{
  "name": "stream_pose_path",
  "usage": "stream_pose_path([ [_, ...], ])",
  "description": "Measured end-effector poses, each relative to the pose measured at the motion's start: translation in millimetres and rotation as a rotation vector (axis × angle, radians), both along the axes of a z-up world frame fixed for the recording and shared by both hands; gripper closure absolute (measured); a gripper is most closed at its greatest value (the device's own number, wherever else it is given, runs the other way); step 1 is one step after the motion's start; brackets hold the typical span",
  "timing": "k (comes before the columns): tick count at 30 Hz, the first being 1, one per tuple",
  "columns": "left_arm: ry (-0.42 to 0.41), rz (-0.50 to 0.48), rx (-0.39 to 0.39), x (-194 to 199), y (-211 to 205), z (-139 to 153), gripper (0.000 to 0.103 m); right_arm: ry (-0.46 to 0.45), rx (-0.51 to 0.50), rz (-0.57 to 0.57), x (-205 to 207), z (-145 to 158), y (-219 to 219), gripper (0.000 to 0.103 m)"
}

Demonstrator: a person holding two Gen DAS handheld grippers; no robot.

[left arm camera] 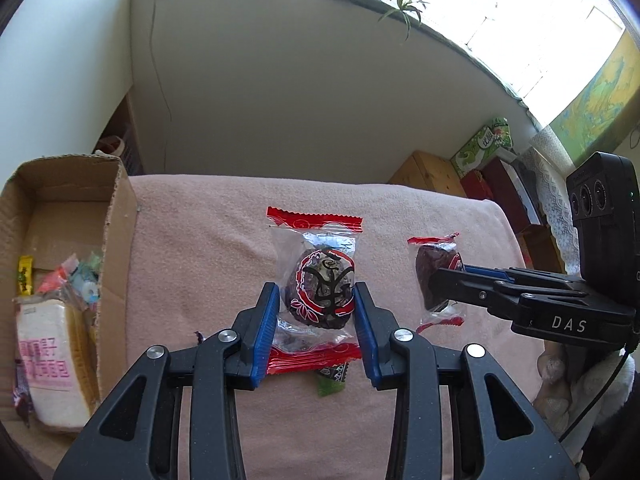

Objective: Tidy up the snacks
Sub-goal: 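Grasp a red-wrapped candy with the left tool while the right tool grasps another, then carry both red-wrapped candies over the box and open both tools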

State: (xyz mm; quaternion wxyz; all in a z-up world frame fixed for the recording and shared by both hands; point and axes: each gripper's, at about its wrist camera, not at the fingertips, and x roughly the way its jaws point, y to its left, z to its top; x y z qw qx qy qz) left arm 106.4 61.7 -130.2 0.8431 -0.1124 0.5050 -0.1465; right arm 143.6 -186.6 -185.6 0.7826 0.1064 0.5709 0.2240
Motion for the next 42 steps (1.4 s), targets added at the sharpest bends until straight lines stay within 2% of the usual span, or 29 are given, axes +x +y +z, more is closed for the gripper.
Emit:
stream_pose_path([
  [7,-0.044,0.082,0.01,-9.9,33.8,14.7,0.067,-0.065,-0.001,0.068,1.3,26.3,39.0,0.068],
  [15,-0.067,0.175,0.03,-19.0,62.8,21.3,0.067,-0.094,0.011,0.165,2.1,39.5,91.8,0.068],
  [30,-0.045,0.367,0.041,-46.1,133.7,11.4,0.068,-0.116,-0.006,0.34,5.8,34.1,193.2,0.068],
  [42,-0.024,0.439,0.044,-50.2,164.8,2.0,0.067,-0.102,-0.036,0.409,23.7,14.7,247.6,0.068],
])
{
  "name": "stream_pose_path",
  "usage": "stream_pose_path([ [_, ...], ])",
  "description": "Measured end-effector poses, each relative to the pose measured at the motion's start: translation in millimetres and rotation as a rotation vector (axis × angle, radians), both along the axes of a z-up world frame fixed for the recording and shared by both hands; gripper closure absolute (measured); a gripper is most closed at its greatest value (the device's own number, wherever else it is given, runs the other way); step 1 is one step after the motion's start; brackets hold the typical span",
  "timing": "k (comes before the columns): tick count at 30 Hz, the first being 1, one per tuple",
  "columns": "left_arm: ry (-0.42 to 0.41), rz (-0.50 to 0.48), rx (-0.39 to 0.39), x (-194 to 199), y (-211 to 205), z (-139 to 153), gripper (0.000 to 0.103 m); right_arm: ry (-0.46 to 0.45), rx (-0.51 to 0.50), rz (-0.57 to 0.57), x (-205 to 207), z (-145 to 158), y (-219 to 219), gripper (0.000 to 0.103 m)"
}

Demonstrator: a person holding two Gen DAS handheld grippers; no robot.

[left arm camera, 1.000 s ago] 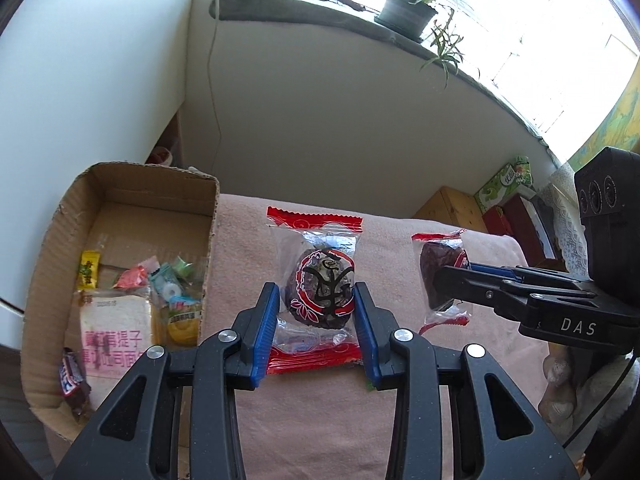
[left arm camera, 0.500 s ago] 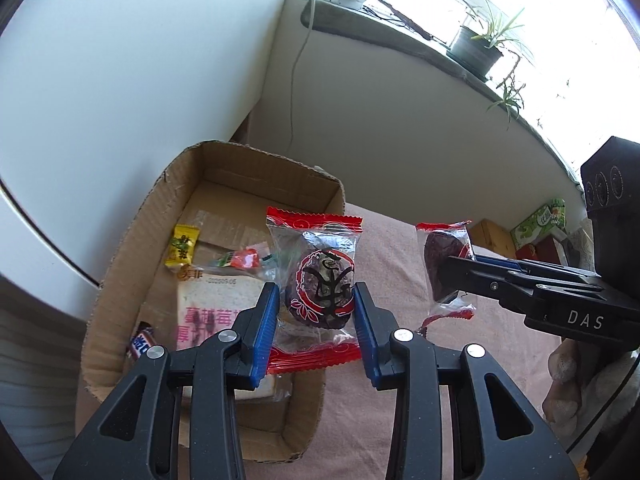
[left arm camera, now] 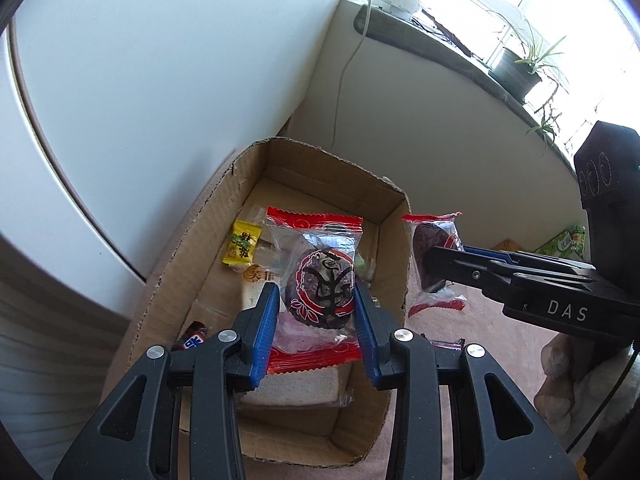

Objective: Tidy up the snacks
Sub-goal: 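Carry both red-wrapped candies over the box and open both tools, then move both tools back over the Snickers bar and black candy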

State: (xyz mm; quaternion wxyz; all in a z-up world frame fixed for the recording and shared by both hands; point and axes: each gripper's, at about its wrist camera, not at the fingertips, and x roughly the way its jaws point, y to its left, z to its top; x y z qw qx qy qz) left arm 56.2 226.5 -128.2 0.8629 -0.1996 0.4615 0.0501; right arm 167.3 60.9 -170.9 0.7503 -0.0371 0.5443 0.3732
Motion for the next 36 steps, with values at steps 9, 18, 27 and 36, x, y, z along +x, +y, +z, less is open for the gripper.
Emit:
stream_pose_path([
  [9,0.006,0.007,0.006,3.2,6.1,-3.6,0.067,0.017,-0.021,0.021,9.2,-11.5,22.4,0.068],
  [18,0.014,0.015,0.022,3.6,10.9,-3.5,0.066,0.001,-0.019,0.026,10.7,-6.7,27.8,0.044],
  [27,0.009,0.019,0.036,3.1,10.4,-1.8,0.058,-0.022,-0.012,0.0,12.6,3.1,15.5,0.036],
  [36,-0.007,-0.003,0.05,0.7,-0.6,4.5,0.058,-0.043,-0.003,-0.053,11.2,10.7,-14.8,0.034],
])
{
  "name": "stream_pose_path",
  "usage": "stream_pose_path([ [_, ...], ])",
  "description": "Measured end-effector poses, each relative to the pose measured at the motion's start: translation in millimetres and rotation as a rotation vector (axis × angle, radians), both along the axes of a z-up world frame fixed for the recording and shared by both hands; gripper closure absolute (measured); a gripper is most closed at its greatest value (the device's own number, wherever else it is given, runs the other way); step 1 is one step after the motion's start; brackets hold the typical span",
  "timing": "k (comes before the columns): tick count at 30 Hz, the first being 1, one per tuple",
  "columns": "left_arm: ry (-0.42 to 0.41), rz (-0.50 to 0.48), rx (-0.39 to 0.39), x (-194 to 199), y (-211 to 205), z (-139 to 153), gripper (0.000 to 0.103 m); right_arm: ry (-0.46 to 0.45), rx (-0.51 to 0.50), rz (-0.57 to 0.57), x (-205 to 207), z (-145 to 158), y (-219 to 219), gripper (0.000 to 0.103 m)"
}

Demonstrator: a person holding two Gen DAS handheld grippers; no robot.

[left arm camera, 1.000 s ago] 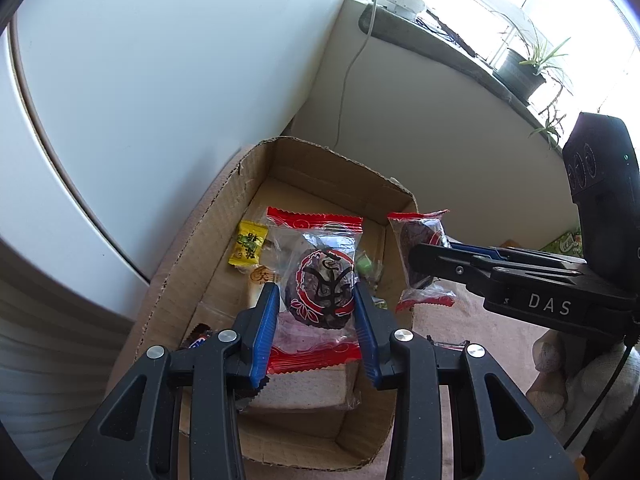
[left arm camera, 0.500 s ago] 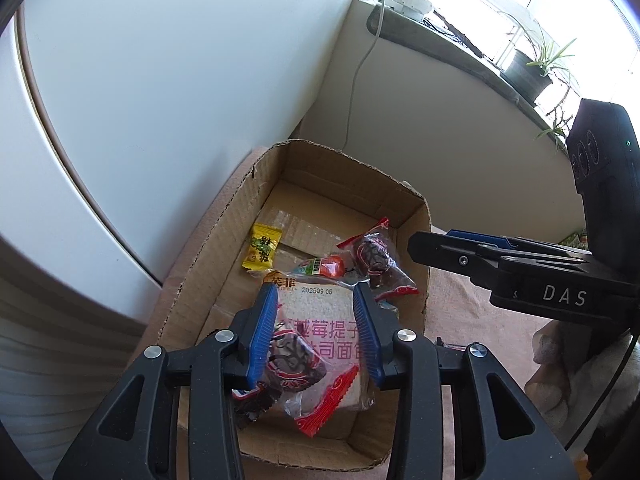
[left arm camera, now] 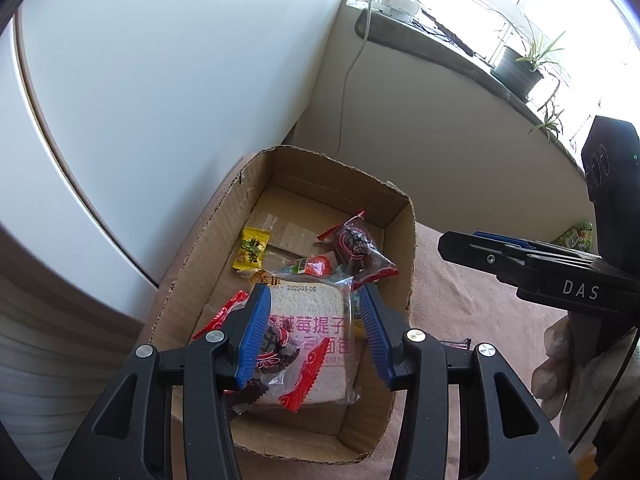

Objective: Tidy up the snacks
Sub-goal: 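Move both tools back over the Snickers bar and black candy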

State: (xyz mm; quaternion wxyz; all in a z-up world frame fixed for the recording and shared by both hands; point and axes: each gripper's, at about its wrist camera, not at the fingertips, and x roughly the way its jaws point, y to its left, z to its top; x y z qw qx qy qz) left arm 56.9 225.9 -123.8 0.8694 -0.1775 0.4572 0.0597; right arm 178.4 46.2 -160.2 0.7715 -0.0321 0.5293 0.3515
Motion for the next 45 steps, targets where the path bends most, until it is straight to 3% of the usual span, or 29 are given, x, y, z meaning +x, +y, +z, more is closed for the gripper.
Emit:
stream_pose_path([
  [7,-0.01,-0.036,-0.009,-4.8,-15.0,0.4,0.058,-0.11,0.029,-0.008,-12.8,14.9,-38.1,0.033],
  [11,-0.013,-0.073,-0.016,-7.3,-28.9,1.3,0.058,-0.125,0.016,-0.026,-16.9,16.1,-65.9,0.024],
  [13,-0.018,-0.093,-0.027,-8.6,-36.7,2.7,0.058,-0.13,-0.006,-0.044,-18.1,14.0,-80.6,0.023],
  [25,0.018,-0.261,-0.064,-11.9,-110.9,-9.3,0.058,-0.037,-0.119,-0.076,-36.6,-29.4,-158.0,0.023],
  [31,0.069,-0.321,-0.076,-7.6,-135.7,-25.4,0.058,0.0,-0.149,-0.021,-51.9,-52.4,-166.9,0.024],
  [36,0.117,-0.341,-0.111,-4.2,-147.0,-41.3,0.058,0.0,-0.18,0.055,-64.5,-68.2,-154.1,0.032],
  [39,0.139,-0.333,-0.133,-3.7,-149.7,-49.9,0.058,-0.007,-0.195,0.095,-67.6,-75.0,-146.8,0.035],
  [41,0.155,-0.318,-0.157,-0.9,-149.6,-56.2,0.058,0.001,-0.201,0.114,-66.5,-79.9,-142.9,0.045],
  [45,0.17,-0.279,-0.203,5.7,-151.2,-65.7,0.058,0.001,-0.2,0.143,-63.6,-87.0,-137.6,0.046],
])
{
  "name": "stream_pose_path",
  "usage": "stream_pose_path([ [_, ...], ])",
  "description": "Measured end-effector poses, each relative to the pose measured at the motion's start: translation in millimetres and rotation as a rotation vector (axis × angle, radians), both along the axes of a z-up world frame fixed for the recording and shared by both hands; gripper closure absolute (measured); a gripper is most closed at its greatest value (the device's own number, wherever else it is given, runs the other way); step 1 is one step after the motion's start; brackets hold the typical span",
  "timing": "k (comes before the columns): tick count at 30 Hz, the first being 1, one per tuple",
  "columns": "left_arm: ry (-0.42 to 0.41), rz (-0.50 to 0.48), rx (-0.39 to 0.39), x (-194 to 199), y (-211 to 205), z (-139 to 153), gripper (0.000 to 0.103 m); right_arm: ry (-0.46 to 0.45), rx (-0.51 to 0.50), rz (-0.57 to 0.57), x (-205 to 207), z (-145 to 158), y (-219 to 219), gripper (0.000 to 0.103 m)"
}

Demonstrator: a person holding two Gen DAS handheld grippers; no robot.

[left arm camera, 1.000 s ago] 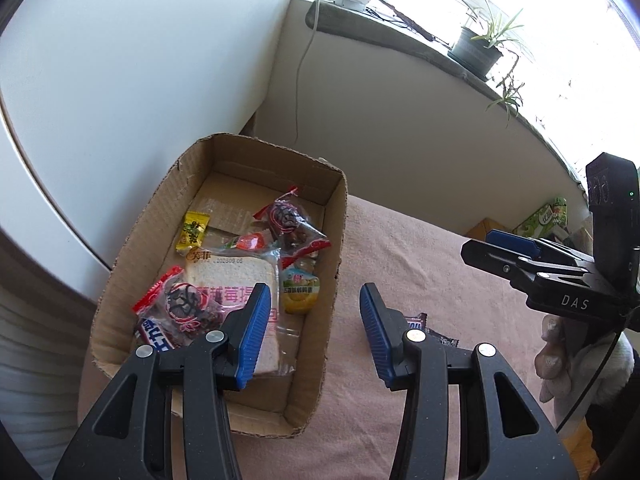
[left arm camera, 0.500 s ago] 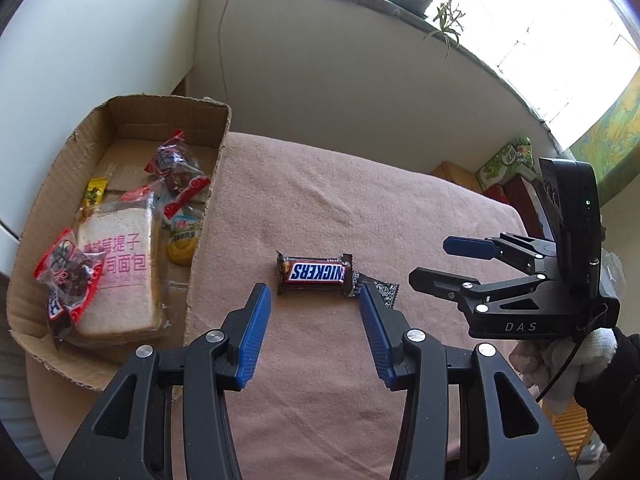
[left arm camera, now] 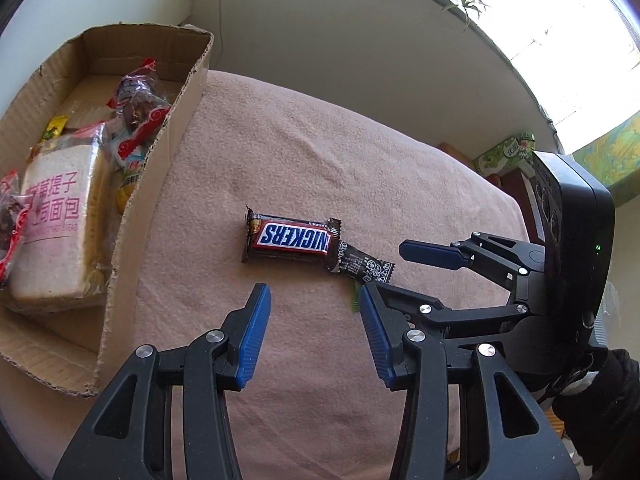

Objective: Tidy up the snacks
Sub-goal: 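Move both tools back over the Snickers bar and black candy, then grasp the Snickers bar with the left tool while the right tool grasps the black candy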

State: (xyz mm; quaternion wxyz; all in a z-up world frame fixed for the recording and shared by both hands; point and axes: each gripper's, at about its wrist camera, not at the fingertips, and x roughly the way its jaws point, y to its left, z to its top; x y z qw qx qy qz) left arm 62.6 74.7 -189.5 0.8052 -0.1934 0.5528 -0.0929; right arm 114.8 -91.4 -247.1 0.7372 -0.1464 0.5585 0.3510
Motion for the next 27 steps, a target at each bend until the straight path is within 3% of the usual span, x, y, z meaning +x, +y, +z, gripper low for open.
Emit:
stream_pose_path([
  [7,0.052,0.095,-0.067,18.9,5.3,-25.5,0.058,-0.007,-0.005,0.05,4.1,-13.1,5.0,0.047],
  [12,0.094,0.155,-0.118,35.7,8.0,-42.6,0.058,-0.007,0.006,0.065,7.7,-16.3,12.1,0.055],
  [19,0.079,0.137,-0.051,61.9,-2.1,-40.6,0.058,-0.008,0.02,0.055,13.6,-20.4,17.3,0.057],
  [27,0.049,0.065,0.054,76.4,-29.4,-36.9,0.058,-0.012,0.019,0.038,21.1,-18.4,8.5,0.067],
])
